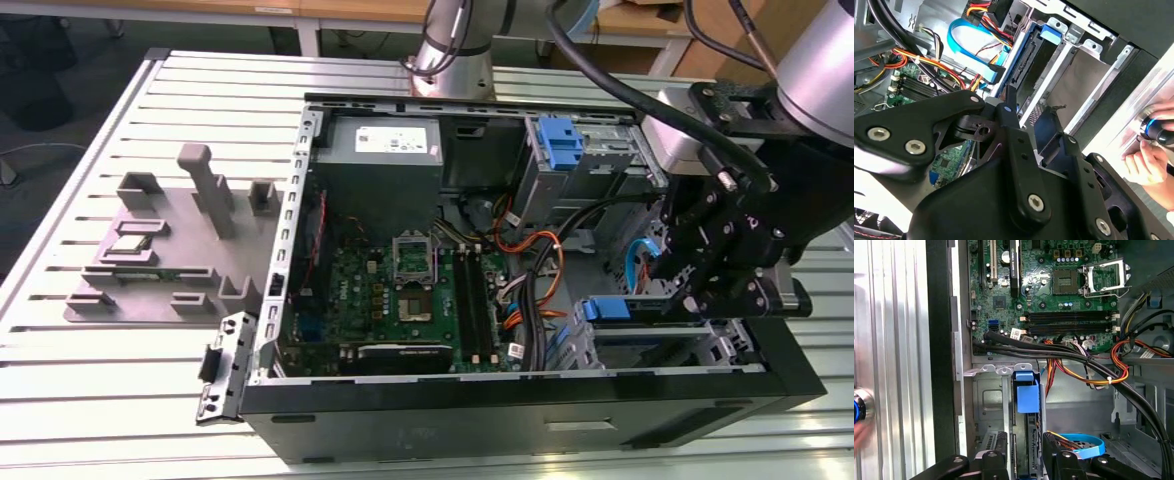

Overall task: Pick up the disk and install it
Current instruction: 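Insert the first disk wire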

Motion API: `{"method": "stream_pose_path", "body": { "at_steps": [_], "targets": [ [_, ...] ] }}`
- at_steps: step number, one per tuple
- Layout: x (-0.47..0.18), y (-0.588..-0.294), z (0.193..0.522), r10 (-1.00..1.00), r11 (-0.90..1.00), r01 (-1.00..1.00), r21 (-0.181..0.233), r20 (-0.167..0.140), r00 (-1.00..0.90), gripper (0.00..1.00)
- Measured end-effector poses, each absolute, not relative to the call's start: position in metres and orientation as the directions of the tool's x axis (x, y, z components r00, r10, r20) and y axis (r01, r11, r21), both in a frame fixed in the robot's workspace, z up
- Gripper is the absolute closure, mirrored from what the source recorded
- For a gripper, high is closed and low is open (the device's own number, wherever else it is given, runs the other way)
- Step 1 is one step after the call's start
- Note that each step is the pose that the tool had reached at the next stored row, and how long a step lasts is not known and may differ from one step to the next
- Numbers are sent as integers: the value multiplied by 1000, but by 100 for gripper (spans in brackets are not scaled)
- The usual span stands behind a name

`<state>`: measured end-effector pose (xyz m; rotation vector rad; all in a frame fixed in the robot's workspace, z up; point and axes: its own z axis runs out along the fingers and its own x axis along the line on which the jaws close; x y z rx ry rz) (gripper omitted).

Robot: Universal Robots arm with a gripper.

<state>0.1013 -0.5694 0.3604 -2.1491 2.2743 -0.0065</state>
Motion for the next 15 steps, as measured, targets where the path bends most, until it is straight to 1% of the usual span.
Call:
{"method": "stream_pose_path", "body": {
  "at_steps": [10,15],
  "targets": [
    [101,-568,360,-998,57,-998,-12,-6,-57,58],
    [101,-568,366,-998,57,-998,-12,-7,-56,58]
  ]
}}
